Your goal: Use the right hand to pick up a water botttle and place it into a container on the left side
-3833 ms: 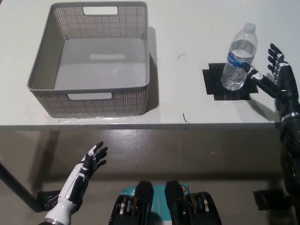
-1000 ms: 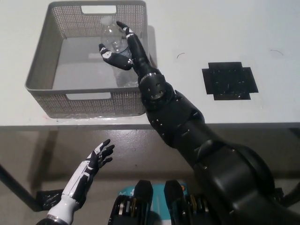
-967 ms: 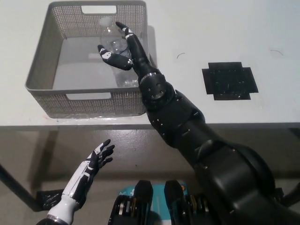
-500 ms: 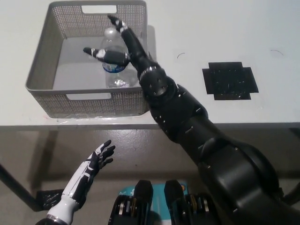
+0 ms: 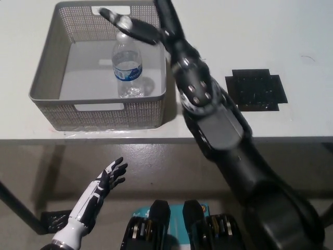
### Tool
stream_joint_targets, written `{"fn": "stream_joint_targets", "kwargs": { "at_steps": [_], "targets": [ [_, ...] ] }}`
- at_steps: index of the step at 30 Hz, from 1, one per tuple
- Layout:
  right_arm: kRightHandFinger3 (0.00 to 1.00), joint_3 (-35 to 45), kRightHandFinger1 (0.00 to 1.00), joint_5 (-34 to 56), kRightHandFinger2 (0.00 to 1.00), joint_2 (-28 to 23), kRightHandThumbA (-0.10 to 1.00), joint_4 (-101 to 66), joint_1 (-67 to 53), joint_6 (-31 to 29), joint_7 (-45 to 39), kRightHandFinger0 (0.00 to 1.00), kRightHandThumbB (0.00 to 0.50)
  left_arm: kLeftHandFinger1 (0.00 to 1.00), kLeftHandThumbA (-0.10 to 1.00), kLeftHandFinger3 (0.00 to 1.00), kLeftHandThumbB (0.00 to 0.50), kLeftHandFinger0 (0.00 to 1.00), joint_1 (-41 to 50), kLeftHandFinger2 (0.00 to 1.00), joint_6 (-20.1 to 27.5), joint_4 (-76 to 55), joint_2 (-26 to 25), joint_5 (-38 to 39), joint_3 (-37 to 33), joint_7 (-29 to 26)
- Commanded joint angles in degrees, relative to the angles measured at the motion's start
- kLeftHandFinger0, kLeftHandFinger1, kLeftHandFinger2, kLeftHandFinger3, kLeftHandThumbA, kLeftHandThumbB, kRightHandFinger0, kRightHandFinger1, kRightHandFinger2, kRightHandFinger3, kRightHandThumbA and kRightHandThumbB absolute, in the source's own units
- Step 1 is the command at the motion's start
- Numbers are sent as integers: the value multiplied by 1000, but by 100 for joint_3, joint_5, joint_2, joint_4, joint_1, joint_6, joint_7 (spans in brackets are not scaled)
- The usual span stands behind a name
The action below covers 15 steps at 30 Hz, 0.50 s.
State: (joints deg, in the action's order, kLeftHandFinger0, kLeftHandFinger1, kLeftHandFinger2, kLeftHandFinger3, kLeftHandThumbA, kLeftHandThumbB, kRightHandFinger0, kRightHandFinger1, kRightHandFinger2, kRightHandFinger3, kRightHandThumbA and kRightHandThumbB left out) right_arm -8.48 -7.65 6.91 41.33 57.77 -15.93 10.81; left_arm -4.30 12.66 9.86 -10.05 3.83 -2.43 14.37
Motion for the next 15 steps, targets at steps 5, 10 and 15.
{"fn": "stream_joint_targets", "kwargs": {
  "at_steps": [5,10,15],
  "targets": [
    [1000,291,1000,400,1000,-1333,1000,-6110,-2906,239,-809,1000,434,1000,1000,1000,164,1000,170,1000,168,-216,-32,187,81,30],
    [1000,268,1000,509,1000,-1509,1000,-6063,-4145,13,-726,1000,430,1000,980,1000,175,1000,312,1000,217,-168,25,230,102,4],
    [1000,133,1000,495,1000,-1468,1000,-5489,-5054,-346,-609,1000,414,1000,991,1000,164,1000,514,1000,263,-214,-8,216,127,-7]
  ]
}}
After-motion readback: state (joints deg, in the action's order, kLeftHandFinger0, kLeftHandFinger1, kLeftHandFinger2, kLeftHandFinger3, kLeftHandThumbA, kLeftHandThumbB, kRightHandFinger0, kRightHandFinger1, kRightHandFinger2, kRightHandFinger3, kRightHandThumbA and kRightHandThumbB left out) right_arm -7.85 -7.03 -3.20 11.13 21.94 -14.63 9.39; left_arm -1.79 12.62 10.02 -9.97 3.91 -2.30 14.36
